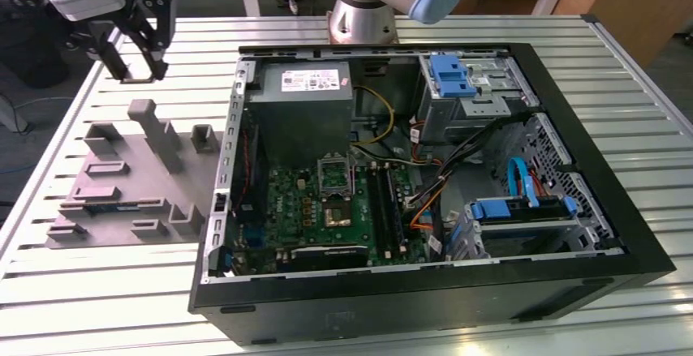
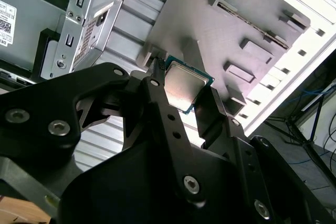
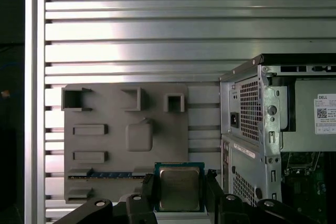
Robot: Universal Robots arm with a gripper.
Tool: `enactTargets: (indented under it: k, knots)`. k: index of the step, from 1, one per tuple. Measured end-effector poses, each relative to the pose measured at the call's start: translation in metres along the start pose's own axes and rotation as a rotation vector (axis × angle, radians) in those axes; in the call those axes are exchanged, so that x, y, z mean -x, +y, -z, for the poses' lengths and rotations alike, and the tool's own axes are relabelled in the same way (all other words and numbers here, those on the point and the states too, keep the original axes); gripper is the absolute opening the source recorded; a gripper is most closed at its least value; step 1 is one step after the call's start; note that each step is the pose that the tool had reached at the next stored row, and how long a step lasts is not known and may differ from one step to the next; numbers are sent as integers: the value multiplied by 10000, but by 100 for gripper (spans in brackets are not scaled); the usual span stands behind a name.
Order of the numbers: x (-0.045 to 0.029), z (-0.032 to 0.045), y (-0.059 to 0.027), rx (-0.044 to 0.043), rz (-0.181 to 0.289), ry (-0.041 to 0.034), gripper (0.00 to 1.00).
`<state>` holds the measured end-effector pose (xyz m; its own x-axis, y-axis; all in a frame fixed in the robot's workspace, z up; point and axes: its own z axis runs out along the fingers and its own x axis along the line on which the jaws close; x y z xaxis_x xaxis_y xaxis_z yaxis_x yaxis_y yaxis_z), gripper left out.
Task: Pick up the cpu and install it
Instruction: 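Pick up the cpu and move it towards the insertion slot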
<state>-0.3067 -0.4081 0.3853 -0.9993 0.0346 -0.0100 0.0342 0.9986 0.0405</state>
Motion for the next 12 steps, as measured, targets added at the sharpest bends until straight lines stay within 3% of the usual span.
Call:
enactTargets:
  k: [12]
  knots:
    - [34,-1,1,0,0,0,47]
